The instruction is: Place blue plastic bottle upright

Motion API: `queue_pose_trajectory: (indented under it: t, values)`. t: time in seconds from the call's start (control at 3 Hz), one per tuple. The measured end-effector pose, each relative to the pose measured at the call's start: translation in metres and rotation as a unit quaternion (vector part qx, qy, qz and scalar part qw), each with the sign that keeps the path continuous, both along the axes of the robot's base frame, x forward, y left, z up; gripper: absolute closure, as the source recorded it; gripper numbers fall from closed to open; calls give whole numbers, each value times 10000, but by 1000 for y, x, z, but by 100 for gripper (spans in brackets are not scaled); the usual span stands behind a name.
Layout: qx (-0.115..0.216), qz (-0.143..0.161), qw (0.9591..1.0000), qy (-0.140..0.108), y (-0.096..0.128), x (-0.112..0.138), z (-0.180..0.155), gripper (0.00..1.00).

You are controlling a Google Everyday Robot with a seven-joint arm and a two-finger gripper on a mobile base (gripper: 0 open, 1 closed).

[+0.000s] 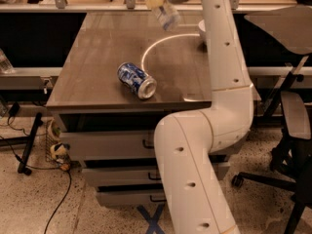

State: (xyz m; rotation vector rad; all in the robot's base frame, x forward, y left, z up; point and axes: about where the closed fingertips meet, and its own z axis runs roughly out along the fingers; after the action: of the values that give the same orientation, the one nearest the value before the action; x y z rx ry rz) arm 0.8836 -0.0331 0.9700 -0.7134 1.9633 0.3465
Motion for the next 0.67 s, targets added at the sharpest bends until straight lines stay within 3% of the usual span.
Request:
queue_pose_trajectory:
  t: [0.33,0.67]
  values:
    - [0,78,9999,138,7,2,-34,100]
    - [-221,32,9994,272,0,-3,-35,100]
